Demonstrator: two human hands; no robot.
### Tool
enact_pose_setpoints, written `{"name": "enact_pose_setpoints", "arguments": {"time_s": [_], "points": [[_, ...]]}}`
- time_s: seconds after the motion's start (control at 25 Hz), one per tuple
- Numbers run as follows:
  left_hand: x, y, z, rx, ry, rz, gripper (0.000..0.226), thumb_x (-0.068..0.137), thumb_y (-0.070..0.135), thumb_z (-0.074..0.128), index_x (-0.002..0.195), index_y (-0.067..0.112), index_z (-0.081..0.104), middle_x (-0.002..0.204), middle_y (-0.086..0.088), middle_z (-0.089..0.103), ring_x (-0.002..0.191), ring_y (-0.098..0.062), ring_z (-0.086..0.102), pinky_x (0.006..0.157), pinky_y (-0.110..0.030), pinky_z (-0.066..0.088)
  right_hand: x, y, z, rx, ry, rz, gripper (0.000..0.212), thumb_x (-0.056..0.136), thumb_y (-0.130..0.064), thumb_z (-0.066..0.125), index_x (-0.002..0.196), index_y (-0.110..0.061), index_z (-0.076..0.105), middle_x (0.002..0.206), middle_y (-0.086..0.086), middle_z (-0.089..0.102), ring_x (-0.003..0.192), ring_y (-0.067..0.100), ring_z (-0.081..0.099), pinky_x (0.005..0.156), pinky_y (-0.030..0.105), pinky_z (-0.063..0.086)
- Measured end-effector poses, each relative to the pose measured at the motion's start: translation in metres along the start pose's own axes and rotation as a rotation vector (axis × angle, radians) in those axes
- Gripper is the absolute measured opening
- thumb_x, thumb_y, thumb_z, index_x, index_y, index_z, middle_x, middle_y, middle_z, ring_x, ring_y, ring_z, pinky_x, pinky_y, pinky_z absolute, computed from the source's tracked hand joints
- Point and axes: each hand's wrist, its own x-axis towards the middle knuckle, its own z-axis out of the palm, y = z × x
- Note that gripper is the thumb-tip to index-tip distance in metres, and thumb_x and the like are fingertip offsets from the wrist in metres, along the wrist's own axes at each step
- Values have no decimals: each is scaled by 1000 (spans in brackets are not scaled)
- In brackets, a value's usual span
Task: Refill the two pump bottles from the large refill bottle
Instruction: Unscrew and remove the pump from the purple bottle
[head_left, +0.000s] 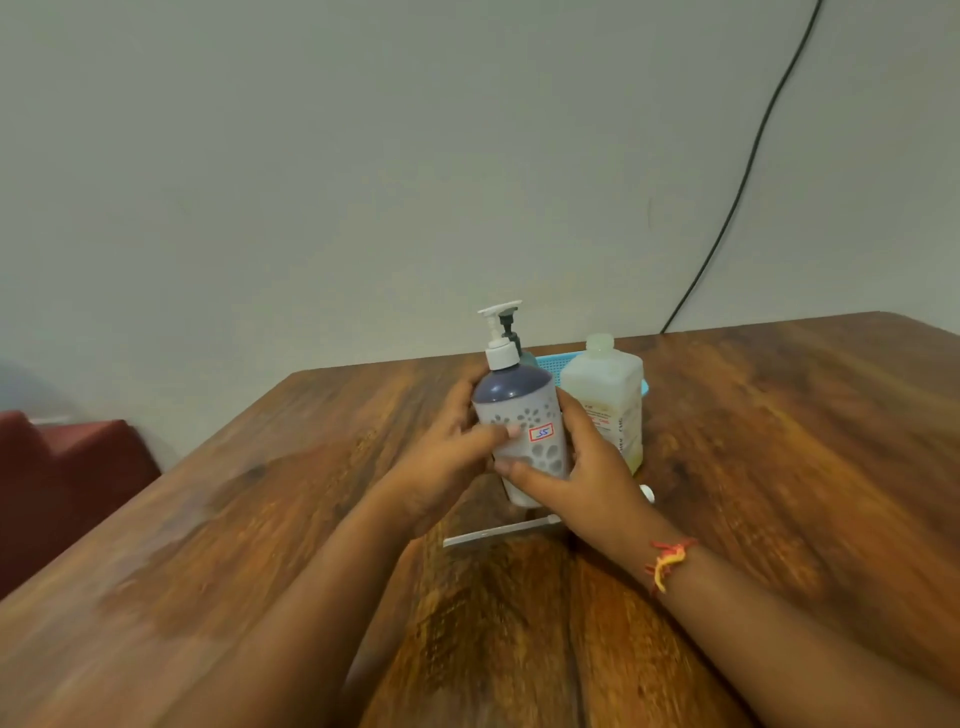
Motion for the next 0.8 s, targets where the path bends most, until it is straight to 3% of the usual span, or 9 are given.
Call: {"name": "enact_pose_setpoints", "arguments": {"time_s": [0.08, 0.16, 0.24, 0.32, 0.44, 0.6, 0.8], "points": [[5, 2, 6, -22, 33, 44, 54, 94, 34, 63, 144, 20, 48, 134, -12, 65, 123, -32, 64, 99, -51, 56, 2, 3, -3, 28, 27, 3, 61, 80, -35, 83, 129, -43, 48, 112, -24, 65, 104, -10, 60, 77, 10, 51], [6, 4, 13, -1, 124, 84, 52, 95, 44, 56, 139, 16, 55, 127, -7, 70, 116, -23, 68, 91, -37, 59, 2, 5, -3, 32, 28, 1, 63, 79, -37, 84, 130, -43, 48, 113, -24, 66, 105, -8, 61, 79, 12, 53], [7, 4, 16, -36, 198, 115, 45, 90, 44, 55, 126, 18, 65, 116, -2, 74, 108, -17, 71, 85, -29, 59, 3, 7, -1, -12, -8, 4, 67, 77, -42, 83, 132, -45, 45, 114, -25, 64, 105, -11, 59, 79, 10, 51], [9, 3, 12, -95, 253, 125, 39, 89, 40, 58, 119, 18, 70, 116, -3, 76, 109, -18, 71, 89, -32, 59, 3, 8, 3, -66, -33, 13, 71, 76, -47, 82, 134, -47, 41, 115, -29, 60, 105, -16, 56, 77, 6, 49], [10, 3, 7, -103, 287, 128, 43, 91, 36, 60, 123, 10, 69, 119, -9, 75, 110, -20, 70, 93, -35, 57, 4, 10, 6, -144, -16, 0, 74, 75, -55, 80, 137, -48, 39, 113, -33, 58, 106, -18, 53, 77, 9, 49], [9, 2, 7, -149, 303, 138, 42, 89, 32, 65, 122, 7, 71, 113, -9, 77, 101, -16, 73, 84, -30, 59, 4, 9, 9, -217, -4, -21, 80, 74, -61, 77, 142, -41, 39, 113, -31, 58, 105, -15, 54, 82, 15, 51], [8, 1, 6, -177, 338, 121, 32, 93, 27, 66, 117, 7, 73, 105, -7, 78, 94, -14, 74, 76, -27, 59, 2, 9, 16, -261, 19, -34, 83, 74, -62, 77, 143, -41, 36, 112, -29, 57, 100, -12, 56, 75, 10, 48]]}}
